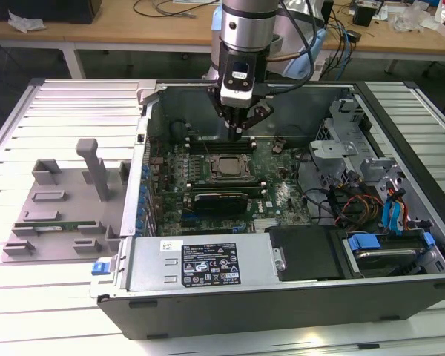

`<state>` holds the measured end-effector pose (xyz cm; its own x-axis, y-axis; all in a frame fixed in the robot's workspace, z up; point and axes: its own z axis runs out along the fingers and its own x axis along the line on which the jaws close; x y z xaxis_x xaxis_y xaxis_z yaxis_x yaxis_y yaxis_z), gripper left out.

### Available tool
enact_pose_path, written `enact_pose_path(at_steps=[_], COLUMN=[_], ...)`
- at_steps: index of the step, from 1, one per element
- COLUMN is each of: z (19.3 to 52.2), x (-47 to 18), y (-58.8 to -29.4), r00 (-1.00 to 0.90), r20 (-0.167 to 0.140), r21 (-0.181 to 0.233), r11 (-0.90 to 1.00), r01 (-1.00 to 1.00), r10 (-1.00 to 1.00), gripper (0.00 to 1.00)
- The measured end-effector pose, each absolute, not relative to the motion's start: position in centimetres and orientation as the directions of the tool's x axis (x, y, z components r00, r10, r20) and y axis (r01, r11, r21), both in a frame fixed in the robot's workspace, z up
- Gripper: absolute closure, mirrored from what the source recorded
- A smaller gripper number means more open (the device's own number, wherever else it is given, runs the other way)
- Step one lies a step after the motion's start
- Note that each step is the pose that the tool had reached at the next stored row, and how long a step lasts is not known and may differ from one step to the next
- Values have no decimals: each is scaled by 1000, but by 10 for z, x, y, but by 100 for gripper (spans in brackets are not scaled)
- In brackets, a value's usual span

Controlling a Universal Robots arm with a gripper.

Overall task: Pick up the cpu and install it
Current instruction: 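Install the first cpu locking lever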

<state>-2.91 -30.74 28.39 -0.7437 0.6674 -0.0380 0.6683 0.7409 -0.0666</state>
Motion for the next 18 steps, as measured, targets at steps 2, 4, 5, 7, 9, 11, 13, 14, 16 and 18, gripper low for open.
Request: enact_pose_path(at_steps=[2,4,5,7,9,11,13,14,16,18], z=[284,284,284,284,284,284,284,284,284,284], x=[-29,-29,-29,-29,-29,-29,-29,-29,-29,-29], y=[-307,-307,-307,-307,-307,-307,-307,-307,-307,-307], r00=[-763,-785,-793,-811,-823,-840,-852,-858,-867,-884], r20=[-38,-38,-38,-38,-38,-38,-38,-38,-38,-38], r21=[-67,-67,-67,-67,-67,-67,-67,-67,-67,-67], r11=[760,782,790,809,820,837,849,856,865,882], r01=[647,619,610,584,568,543,524,513,498,467], r10=[646,618,609,583,567,541,523,512,497,466], gripper=[89,89,89,89,89,89,89,89,89,89])
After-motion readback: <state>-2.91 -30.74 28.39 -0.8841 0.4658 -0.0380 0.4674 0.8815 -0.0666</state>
